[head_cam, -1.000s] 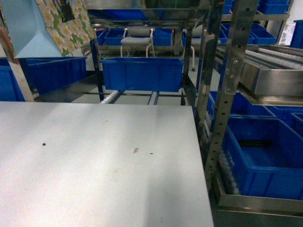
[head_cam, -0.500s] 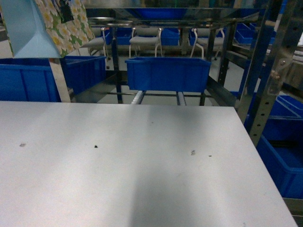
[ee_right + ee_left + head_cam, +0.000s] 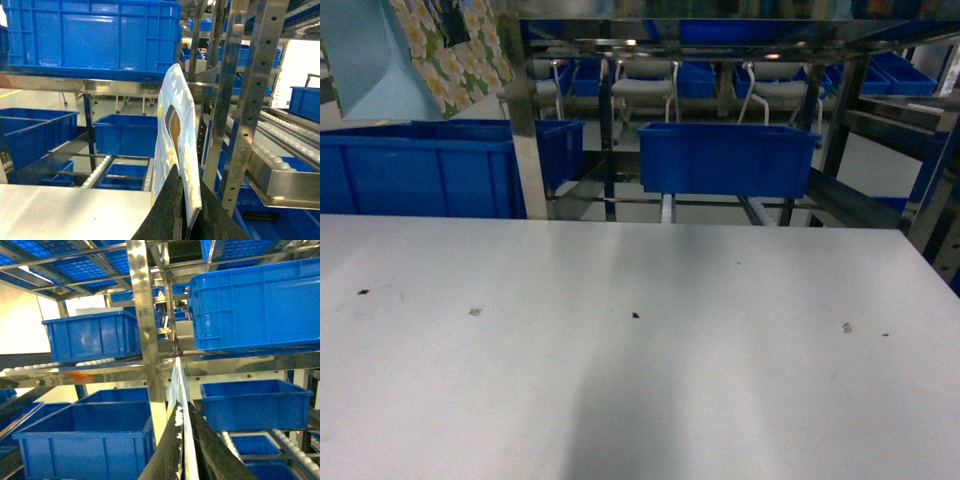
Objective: Move flower gift bag to table near conveyor
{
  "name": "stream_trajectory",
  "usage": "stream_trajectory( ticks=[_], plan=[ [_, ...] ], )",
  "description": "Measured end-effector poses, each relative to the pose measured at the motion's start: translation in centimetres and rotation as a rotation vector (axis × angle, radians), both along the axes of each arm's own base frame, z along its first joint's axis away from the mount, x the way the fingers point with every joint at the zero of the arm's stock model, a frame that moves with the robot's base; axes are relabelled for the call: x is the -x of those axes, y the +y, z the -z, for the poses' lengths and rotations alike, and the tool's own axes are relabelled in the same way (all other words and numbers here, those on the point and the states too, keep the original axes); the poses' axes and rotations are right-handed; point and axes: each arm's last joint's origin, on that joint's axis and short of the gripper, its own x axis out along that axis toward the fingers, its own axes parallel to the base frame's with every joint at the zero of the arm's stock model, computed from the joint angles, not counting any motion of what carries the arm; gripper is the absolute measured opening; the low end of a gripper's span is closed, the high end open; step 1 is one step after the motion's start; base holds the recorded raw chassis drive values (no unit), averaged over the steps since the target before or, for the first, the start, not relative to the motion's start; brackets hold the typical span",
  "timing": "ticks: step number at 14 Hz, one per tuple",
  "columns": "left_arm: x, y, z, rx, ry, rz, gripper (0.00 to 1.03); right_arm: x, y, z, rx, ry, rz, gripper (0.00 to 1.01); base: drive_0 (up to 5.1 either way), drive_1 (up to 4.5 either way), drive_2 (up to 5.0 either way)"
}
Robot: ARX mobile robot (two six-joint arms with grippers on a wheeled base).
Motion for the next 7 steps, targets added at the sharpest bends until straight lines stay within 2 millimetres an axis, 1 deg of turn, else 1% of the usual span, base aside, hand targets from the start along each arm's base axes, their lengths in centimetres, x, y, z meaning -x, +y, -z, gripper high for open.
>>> stream_trajectory(
  ticks=[7],
  plan=[
    [-0.01,-0.01,0.04,-0.002,0.004,0.000,0.02,-0.05,-0.01,0.08,-0.001,0.006,0.000,0.02,-5.0,2.44,2.4]
  ],
)
